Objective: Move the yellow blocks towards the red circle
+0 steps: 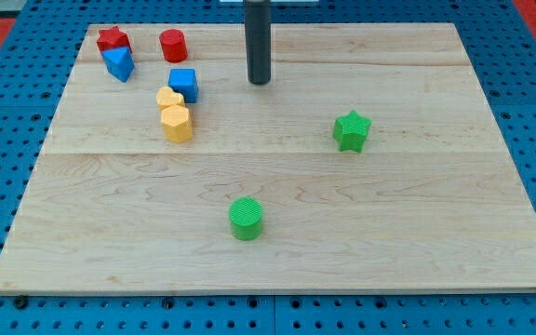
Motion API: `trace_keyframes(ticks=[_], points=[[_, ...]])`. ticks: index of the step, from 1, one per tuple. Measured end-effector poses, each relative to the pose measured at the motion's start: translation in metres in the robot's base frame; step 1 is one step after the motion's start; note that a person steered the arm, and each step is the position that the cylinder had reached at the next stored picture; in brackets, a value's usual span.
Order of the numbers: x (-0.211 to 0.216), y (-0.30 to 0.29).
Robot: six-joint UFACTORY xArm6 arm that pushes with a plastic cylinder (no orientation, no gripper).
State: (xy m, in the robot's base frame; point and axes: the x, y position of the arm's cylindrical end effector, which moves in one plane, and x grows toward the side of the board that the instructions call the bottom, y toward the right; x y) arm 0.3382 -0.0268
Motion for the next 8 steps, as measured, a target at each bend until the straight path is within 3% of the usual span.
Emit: trace_keyframes(ticks=[1,2,3,4,5,6,7,8], points=[[-0.003,-0.090],[-0.042,-0.139],[-0.036,-0.054],[0.050,-0.021],[0.101,-0.083],[0.047,-0.132],[0.006,-0.132],[0.045,-0.133]])
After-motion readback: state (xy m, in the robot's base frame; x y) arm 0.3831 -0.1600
